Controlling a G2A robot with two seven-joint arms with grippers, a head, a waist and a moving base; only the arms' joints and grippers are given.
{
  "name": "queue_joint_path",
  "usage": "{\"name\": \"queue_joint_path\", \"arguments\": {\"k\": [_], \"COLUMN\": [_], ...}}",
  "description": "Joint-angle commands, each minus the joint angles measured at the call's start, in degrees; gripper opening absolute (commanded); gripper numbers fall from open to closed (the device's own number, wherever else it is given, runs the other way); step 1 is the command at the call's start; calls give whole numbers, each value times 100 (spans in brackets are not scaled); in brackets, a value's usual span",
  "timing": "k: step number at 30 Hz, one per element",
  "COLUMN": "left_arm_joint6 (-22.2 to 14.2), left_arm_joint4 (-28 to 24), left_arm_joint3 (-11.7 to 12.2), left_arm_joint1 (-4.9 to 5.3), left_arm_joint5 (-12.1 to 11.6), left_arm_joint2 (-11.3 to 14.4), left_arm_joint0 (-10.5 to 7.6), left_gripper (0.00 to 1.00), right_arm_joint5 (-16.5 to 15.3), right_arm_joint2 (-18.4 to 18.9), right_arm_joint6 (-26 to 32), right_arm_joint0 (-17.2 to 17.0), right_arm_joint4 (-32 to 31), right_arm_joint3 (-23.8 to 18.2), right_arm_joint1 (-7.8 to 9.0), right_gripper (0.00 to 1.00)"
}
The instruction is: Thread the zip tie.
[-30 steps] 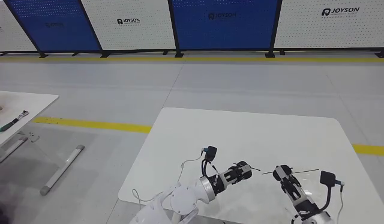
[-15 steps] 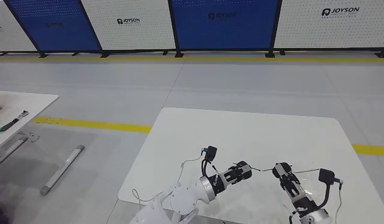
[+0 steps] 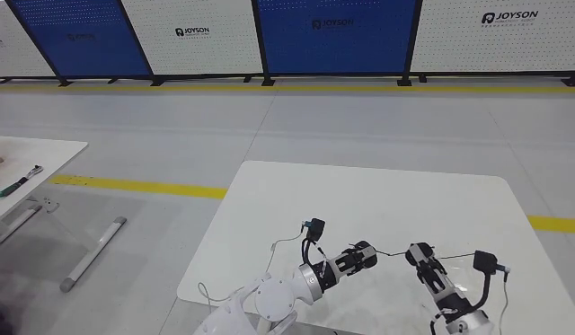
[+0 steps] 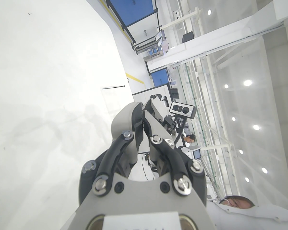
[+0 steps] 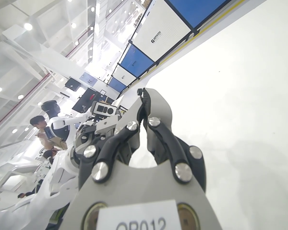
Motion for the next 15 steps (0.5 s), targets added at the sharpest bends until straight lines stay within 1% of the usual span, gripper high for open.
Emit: {"name": "queue_joint_path", "arguments": {"k": [1,5,15], "left_arm_joint6": [0,0,0], "left_arm_joint4": [0,0,0], "left_arm_joint3": [0,0,0], "left_arm_joint1": [0,0,0], "left_arm_joint5": [0,0,0], "left_arm_joint2": [0,0,0], "left_arm_joint0": [0,0,0], "left_gripper": [0,0,0], "right_arm_joint5": [-56,-83,52], "right_arm_joint2": [55,130,40], "right_arm_joint6": [7,70,101], "right_arm_joint0": [-25,-71,1], "right_arm_joint4": [78,58,-111], "right_arm_joint3": [-4,-48,-32], "right_arm_joint1": [-4,-9,-68], "right_gripper": [0,0,0]}}
